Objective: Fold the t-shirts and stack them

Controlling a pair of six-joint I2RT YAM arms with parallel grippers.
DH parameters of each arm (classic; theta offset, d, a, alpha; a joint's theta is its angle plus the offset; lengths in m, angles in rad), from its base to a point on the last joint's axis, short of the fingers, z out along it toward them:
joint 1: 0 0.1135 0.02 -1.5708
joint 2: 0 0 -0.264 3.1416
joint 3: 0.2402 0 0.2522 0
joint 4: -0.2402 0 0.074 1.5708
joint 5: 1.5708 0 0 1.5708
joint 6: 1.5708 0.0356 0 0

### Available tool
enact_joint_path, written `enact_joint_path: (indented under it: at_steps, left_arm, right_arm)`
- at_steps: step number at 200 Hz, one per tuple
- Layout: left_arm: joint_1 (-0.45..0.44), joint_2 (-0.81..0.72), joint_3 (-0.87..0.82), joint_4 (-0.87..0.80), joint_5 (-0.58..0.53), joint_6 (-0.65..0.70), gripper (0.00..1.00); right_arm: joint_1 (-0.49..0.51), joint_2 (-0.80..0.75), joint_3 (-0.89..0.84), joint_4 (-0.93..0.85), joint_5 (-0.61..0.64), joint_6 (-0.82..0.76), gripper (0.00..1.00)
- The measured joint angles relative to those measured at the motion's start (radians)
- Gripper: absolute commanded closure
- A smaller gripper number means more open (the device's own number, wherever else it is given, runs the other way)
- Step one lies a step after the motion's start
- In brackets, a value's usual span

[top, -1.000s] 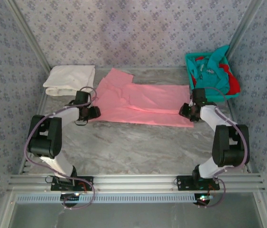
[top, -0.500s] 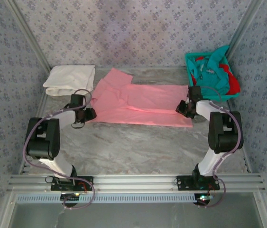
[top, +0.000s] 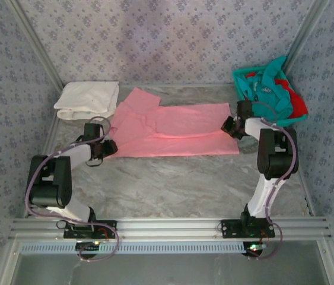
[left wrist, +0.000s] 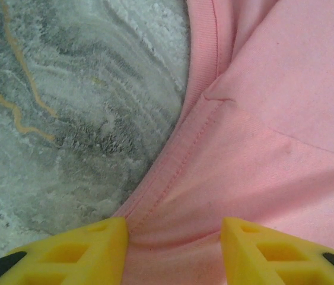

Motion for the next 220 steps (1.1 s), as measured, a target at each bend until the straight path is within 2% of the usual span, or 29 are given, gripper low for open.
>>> enact_joint_path:
  at_steps: [55, 90, 145, 182, 220]
  left_arm:
    - [0.004, -0.011, -0.009, 0.000, 0.000, 0.000, 0.54]
    - [0.004, -0.039, -0.025, -0.019, 0.000, -0.011, 0.54]
    - [0.008, -0.060, -0.029, -0.052, 0.000, -0.016, 0.55]
    - [0.011, -0.072, -0.051, -0.048, 0.000, -0.030, 0.55]
    - [0.019, -0.078, -0.066, -0.029, 0.008, -0.037, 0.55]
  right_arm:
    - [0.005, 0.008, 0.061, 0.033, -0.012, 0.007, 0.72]
    - [0.022, -0.043, 0.055, 0.034, 0.000, 0.007, 0.71]
    - [0.133, -0.166, -0.058, 0.038, 0.015, 0.008, 0.72]
    - [0.205, -0.171, -0.145, 0.037, 0.015, 0.034, 0.72]
    - [0.236, -0.160, -0.148, 0.056, 0.014, 0.055, 0.72]
